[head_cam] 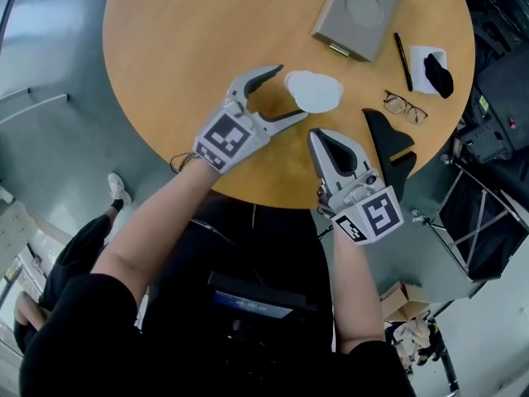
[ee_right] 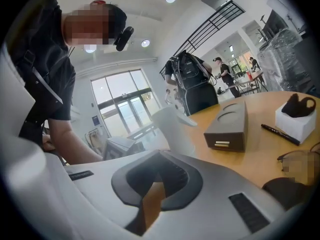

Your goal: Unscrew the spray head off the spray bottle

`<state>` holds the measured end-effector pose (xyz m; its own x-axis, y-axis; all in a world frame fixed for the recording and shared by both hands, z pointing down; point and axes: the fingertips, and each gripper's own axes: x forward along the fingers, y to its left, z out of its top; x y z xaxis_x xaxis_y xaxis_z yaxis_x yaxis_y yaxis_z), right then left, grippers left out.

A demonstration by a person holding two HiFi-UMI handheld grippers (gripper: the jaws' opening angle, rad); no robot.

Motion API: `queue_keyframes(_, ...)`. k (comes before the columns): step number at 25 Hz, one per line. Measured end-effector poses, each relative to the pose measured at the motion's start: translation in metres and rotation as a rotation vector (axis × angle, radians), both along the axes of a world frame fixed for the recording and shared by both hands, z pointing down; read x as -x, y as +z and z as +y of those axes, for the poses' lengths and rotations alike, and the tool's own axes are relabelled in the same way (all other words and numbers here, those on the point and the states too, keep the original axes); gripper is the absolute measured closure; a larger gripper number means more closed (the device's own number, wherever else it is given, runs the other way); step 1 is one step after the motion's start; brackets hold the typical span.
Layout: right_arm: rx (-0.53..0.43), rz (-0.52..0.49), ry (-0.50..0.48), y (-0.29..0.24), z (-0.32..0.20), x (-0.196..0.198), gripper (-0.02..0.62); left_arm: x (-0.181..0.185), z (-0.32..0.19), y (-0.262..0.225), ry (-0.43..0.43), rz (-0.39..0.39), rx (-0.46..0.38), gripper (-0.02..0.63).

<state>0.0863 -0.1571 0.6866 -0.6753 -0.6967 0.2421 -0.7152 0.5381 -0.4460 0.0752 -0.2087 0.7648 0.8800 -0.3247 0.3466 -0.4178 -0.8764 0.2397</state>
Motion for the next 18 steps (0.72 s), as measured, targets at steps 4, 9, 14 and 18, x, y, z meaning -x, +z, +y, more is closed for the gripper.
queue_keyframes(4, 0.019, -0.007, 0.01, 0.012, 0.009, -0.012, 0.595, -0.014, -0.007, 0.012, 0.012, -0.032, -0.04, 0.196)
queue_keyframes(9, 0.034, -0.015, 0.017, 0.02, 0.016, -0.023, 0.595, -0.033, -0.01, 0.022, 0.046, -0.069, -0.094, 0.196)
queue_keyframes(14, 0.033, -0.014, 0.026, 0.02, 0.022, -0.033, 0.595, -0.042, -0.014, 0.025, 0.047, -0.106, -0.154, 0.195)
queue_keyframes(18, 0.029, -0.011, 0.029, 0.02, 0.026, -0.039, 0.595, -0.044, -0.012, 0.023, 0.06, -0.105, -0.182, 0.305)
